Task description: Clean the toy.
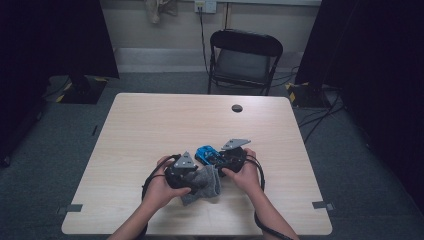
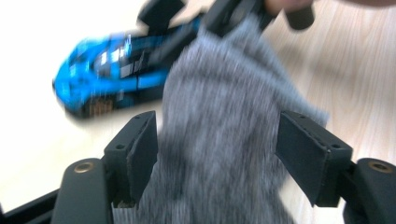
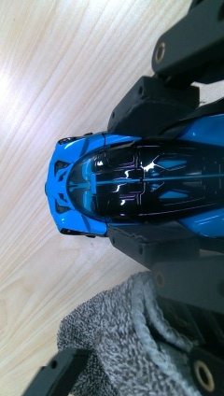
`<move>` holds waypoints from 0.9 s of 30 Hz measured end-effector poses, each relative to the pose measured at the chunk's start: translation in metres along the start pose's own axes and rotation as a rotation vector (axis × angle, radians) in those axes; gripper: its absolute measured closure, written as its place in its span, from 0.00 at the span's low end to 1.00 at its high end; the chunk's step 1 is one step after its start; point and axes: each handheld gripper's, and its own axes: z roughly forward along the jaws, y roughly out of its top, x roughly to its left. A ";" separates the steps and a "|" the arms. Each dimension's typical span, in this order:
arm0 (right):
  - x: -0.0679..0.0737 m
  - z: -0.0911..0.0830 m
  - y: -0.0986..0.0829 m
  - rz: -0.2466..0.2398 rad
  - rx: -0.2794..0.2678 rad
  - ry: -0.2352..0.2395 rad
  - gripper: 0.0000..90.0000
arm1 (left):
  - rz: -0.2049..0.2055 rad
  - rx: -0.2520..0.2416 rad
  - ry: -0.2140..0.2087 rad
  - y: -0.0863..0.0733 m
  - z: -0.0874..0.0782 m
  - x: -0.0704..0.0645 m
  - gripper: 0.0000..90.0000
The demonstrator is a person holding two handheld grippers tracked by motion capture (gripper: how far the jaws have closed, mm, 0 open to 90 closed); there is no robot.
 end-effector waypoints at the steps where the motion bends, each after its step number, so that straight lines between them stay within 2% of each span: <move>1: 0.000 0.000 0.000 -0.001 0.001 0.000 0.50 | 0.009 0.004 -0.006 0.001 0.005 0.000 0.32; 3: 0.000 0.000 0.001 -0.001 0.003 -0.001 0.50 | 0.013 0.003 -0.017 0.000 0.014 0.000 0.32; 5: 0.000 0.000 0.000 -0.002 0.001 0.001 0.50 | -0.001 0.030 -0.031 -0.003 0.025 0.000 0.35; 7: 0.000 0.000 0.000 -0.001 0.000 0.001 0.50 | 0.003 0.069 -0.062 -0.007 0.030 -0.001 0.56; 9: -0.001 0.000 0.000 -0.002 -0.001 0.002 0.50 | -0.021 0.087 -0.097 -0.007 0.028 -0.005 0.74; 11: -0.001 0.000 0.000 -0.003 -0.002 0.002 0.50 | -0.020 0.124 -0.145 -0.003 0.026 -0.009 0.79; 12: -0.001 0.000 0.000 -0.003 -0.002 0.003 0.50 | -0.021 0.133 -0.148 -0.002 0.026 -0.011 0.80; 14: -0.001 0.000 0.001 -0.004 0.003 0.003 0.50 | -0.025 0.136 -0.117 -0.001 0.029 -0.009 0.80; 18: 0.000 0.000 0.000 -0.002 0.003 0.001 0.50 | -0.097 0.123 -0.094 0.002 0.037 0.001 0.81; 22: 0.000 0.000 0.000 -0.004 0.004 0.001 0.50 | -0.111 0.131 -0.058 0.007 0.043 0.008 0.81; 27: 0.000 0.000 0.001 -0.003 0.011 0.001 0.50 | -0.159 0.126 -0.045 0.007 0.044 0.017 0.82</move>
